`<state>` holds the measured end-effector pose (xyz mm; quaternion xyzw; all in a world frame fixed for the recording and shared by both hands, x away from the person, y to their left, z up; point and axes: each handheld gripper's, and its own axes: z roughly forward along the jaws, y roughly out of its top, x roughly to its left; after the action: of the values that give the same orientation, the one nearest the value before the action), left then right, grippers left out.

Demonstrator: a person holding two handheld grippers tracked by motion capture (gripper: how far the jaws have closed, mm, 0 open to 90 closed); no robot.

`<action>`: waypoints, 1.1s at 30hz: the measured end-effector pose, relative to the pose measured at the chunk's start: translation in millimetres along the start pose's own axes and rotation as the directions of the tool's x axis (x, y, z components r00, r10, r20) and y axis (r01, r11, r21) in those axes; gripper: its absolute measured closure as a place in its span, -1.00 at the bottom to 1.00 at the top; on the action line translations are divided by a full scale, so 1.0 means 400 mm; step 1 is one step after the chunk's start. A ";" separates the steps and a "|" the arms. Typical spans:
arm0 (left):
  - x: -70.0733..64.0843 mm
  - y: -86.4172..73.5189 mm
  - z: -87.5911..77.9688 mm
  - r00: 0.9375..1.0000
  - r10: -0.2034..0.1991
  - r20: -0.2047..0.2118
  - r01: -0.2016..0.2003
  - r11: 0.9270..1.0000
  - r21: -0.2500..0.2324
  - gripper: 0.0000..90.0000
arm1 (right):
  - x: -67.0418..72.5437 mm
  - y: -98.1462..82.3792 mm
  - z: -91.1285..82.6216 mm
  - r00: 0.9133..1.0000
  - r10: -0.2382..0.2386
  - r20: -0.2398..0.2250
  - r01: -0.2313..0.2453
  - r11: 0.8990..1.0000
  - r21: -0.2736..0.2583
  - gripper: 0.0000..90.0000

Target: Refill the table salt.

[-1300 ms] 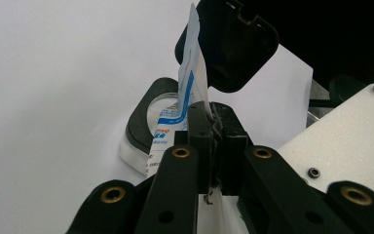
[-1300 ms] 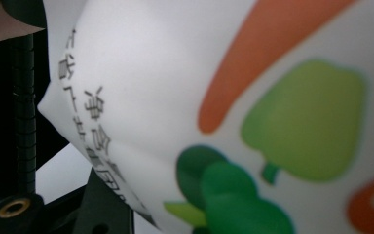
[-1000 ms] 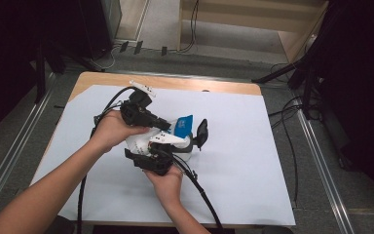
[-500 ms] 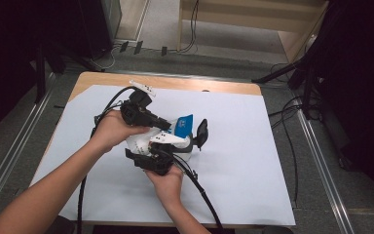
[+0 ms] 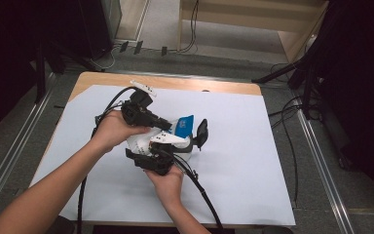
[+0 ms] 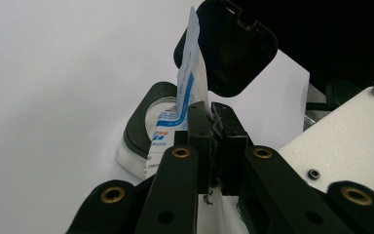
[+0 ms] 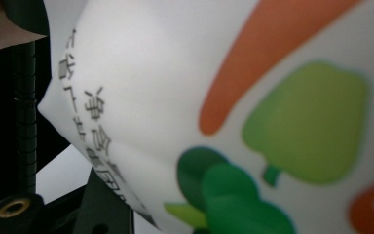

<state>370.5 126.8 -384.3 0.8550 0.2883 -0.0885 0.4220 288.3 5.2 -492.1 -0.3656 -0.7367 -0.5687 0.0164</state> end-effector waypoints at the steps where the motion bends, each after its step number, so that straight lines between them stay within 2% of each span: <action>1: 0.000 0.000 0.000 1.000 0.000 -0.001 0.000 1.000 0.000 0.97 | 0.000 0.000 0.000 1.000 -0.001 0.000 0.001 1.000 0.000 0.14; 33: -0.002 0.005 0.004 1.000 -0.003 0.003 0.003 1.000 0.009 0.96 | -0.001 0.001 -0.002 1.000 0.010 -0.001 -0.010 1.000 -0.007 0.14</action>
<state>371.1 124.4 -383.7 0.8564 0.2886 -0.0917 0.4182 288.6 4.4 -491.7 -0.3691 -0.7330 -0.5712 0.0182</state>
